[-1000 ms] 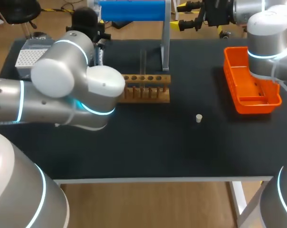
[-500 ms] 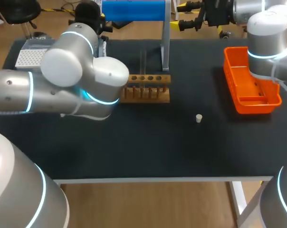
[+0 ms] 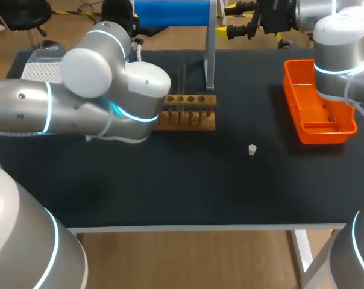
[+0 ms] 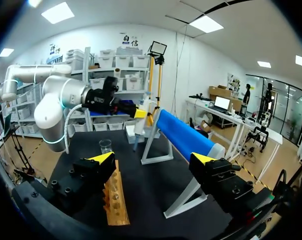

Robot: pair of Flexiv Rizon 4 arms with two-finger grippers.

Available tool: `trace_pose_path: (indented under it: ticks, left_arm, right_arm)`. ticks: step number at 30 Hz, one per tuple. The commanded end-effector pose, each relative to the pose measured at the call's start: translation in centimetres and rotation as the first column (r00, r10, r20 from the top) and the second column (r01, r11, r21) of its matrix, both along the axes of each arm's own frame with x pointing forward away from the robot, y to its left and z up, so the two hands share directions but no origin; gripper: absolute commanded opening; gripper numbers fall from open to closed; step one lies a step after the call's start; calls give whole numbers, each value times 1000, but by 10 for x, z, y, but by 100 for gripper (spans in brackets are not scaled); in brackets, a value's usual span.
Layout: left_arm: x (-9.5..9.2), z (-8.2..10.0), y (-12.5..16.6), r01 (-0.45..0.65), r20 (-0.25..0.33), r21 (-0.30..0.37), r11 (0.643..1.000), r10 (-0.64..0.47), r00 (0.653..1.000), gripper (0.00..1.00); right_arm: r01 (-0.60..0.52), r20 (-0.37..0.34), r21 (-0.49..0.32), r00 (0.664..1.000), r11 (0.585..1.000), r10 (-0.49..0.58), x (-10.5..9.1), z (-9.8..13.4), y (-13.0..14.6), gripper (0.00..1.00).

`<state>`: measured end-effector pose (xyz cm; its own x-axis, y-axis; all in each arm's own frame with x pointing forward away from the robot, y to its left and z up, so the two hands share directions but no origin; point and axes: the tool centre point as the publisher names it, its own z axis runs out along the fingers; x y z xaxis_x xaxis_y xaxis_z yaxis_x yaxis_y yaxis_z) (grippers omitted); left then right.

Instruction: Invert the test tube, pick up the pipette, mount the tip to pipette, aspirate from beaker and dispense into the tube, eject the tip, return the pipette, and cap with the stopper.

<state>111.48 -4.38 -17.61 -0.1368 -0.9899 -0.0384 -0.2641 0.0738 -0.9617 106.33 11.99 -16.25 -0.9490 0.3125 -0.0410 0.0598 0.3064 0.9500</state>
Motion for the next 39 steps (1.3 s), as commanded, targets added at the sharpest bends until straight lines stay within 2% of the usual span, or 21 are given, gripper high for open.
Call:
trace_pose_path:
  ticks: [1,14,39]
  left_arm:
    - [7,2,-7,-13,-17,4,1000,13,1000,0]
    - [23,3,-12,-28,-39,3,1000,28,999,0]
    - [46,-13,-8,-51,-92,4,999,51,994,0]
  right_arm:
    - [-4,-3,-4,1000,1000,4,0,1,-1,100]
    - [-4,-3,-4,1000,1000,4,0,1,-1,100]
    - [-4,-3,-4,1000,1000,4,0,1,-1,100]
